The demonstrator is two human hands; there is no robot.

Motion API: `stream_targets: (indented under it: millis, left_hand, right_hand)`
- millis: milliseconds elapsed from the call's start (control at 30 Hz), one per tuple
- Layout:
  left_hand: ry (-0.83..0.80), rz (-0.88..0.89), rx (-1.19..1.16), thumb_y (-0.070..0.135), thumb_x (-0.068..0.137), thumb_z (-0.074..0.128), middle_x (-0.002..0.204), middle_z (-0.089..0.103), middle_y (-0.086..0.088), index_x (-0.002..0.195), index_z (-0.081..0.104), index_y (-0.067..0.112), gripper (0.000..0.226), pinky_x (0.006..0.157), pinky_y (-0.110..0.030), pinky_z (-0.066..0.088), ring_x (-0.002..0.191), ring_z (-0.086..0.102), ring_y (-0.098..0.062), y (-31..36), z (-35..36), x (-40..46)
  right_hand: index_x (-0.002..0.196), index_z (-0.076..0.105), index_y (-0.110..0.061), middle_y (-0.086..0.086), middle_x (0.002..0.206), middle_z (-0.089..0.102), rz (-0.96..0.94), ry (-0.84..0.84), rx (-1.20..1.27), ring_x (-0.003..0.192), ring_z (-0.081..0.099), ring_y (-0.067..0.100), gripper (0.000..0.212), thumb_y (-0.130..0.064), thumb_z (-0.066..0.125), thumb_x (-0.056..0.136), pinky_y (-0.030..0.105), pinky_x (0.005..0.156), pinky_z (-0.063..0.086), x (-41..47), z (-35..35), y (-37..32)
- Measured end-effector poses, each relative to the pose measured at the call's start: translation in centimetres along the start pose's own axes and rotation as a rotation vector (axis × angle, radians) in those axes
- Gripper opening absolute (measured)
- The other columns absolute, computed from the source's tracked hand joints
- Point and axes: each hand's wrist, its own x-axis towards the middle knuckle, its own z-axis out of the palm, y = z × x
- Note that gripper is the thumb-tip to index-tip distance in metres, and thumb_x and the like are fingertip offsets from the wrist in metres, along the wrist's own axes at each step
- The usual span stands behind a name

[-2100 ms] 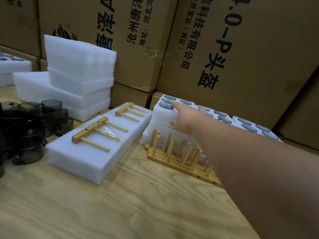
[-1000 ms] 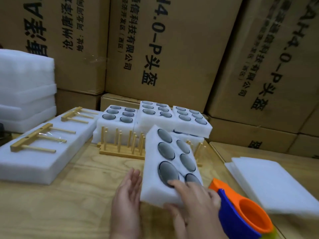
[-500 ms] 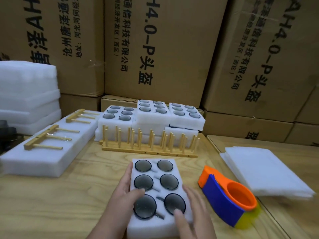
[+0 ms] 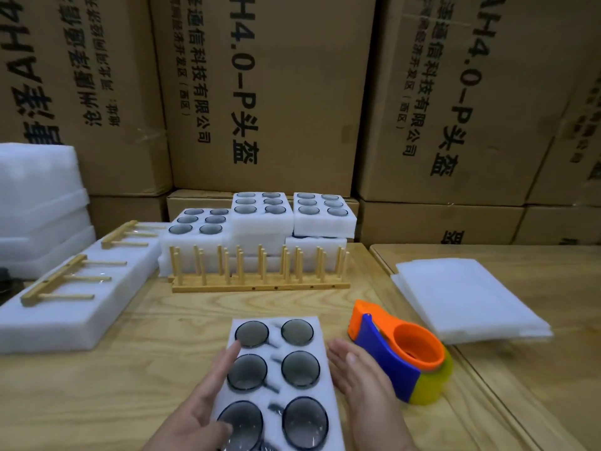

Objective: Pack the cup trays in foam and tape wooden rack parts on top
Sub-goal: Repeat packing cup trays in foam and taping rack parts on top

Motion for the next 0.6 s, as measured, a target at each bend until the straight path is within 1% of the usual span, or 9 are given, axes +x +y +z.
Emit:
stream_targets:
  millis: [67, 100, 133, 200, 233, 300, 367, 433, 600]
  left_hand:
    - [-0.017, 0.017, 0.069, 0.000, 0.084, 0.070, 0.167, 0.017, -0.001, 0.153, 0.023, 0.018, 0.085, 0.120, -0.021, 0.016, 0.156, 0.008, -0.017, 0.7, 0.7, -1.3]
    - [0.056, 0.012, 0.103, 0.006, 0.092, 0.069, 0.168, 0.015, -0.006, 0.153, 0.027, 0.016, 0.075, 0.110, -0.012, 0.024, 0.155, 0.009, -0.015, 1.0, 1.0, -1.8]
    - [0.109, 0.013, 0.165, 0.021, 0.092, 0.070, 0.168, 0.012, -0.006, 0.151, 0.037, 0.026, 0.067, 0.104, -0.008, 0.027, 0.155, 0.007, -0.012, 1.4, 1.7, -2.2]
    - [0.136, 0.053, 0.439, 0.054, 0.068, 0.059, 0.163, 0.004, 0.019, 0.133, 0.042, 0.070, 0.069, 0.105, -0.003, 0.015, 0.149, -0.008, 0.005, 2.2, 2.8, -2.0]
    - [0.145, 0.057, 0.551, 0.061, 0.061, 0.048, 0.158, 0.001, 0.032, 0.131, 0.031, 0.079, 0.074, 0.111, -0.008, 0.011, 0.143, -0.017, 0.014, 2.9, 3.3, -2.0]
    - [0.146, 0.097, 0.732, 0.064, 0.065, 0.035, 0.153, -0.012, 0.043, 0.136, 0.016, 0.076, 0.074, 0.122, -0.023, 0.009, 0.136, -0.031, 0.019, 3.4, 4.0, -1.4]
    - [0.145, 0.103, 0.969, 0.063, 0.082, 0.031, 0.154, -0.024, 0.039, 0.140, 0.008, 0.072, 0.064, 0.125, -0.031, -0.003, 0.140, -0.036, 0.009, 4.6, 5.9, 0.6]
    - [0.153, 0.088, 1.105, 0.066, 0.092, 0.029, 0.162, -0.022, 0.026, 0.150, 0.005, 0.064, 0.063, 0.124, -0.037, -0.011, 0.149, -0.030, -0.005, 4.5, 7.3, 2.4]
    - [0.132, -0.058, 1.212, 0.086, 0.071, 0.006, 0.167, -0.015, 0.018, 0.150, 0.000, 0.064, 0.082, 0.124, -0.045, -0.010, 0.155, -0.018, -0.014, 2.6, 8.3, 3.9]
  right_hand:
    - [0.109, 0.072, -0.009, 0.010, 0.110, 0.077, 0.011, -0.031, -0.001, 0.106, 0.073, 0.022, 0.023, -0.005, 0.053, 0.097, 0.027, 0.083, 0.057, -0.2, 0.1, -0.3]
    - [0.112, 0.071, -0.010, 0.007, 0.110, 0.078, 0.012, -0.055, -0.016, 0.105, 0.073, 0.018, 0.023, -0.007, 0.054, 0.097, 0.023, 0.078, 0.058, -0.3, 0.1, -0.4]
    - [0.113, 0.071, -0.011, 0.005, 0.110, 0.078, 0.013, -0.077, -0.031, 0.105, 0.073, 0.016, 0.023, -0.008, 0.055, 0.097, 0.022, 0.077, 0.058, -0.3, 0.0, -0.3]
    - [0.113, 0.072, -0.012, 0.005, 0.109, 0.078, 0.014, -0.081, -0.062, 0.103, 0.074, 0.017, 0.022, -0.007, 0.055, 0.098, 0.024, 0.077, 0.058, -0.3, -0.1, -0.3]
    - [0.113, 0.072, -0.011, 0.006, 0.108, 0.078, 0.017, -0.079, -0.072, 0.103, 0.074, 0.019, 0.022, -0.006, 0.055, 0.099, 0.026, 0.079, 0.058, -0.3, -0.1, -0.4]
    - [0.113, 0.073, -0.009, 0.010, 0.109, 0.077, 0.017, -0.086, -0.079, 0.106, 0.073, 0.025, 0.022, -0.007, 0.055, 0.100, 0.037, 0.088, 0.058, -0.4, 0.0, -0.4]
    - [0.111, 0.074, -0.011, 0.010, 0.111, 0.077, 0.021, -0.086, -0.097, 0.108, 0.072, 0.027, 0.022, -0.008, 0.056, 0.100, 0.045, 0.095, 0.055, -0.6, 0.1, -0.6]
    - [0.105, 0.078, -0.014, 0.009, 0.109, 0.077, 0.028, -0.066, -0.115, 0.106, 0.073, 0.026, 0.024, -0.006, 0.056, 0.100, 0.042, 0.091, 0.056, -0.7, 0.2, -0.6]
    - [0.097, 0.081, -0.023, 0.007, 0.108, 0.078, 0.040, -0.020, -0.149, 0.106, 0.073, 0.023, 0.030, -0.004, 0.058, 0.099, 0.041, 0.092, 0.057, -1.4, 0.6, -1.2]
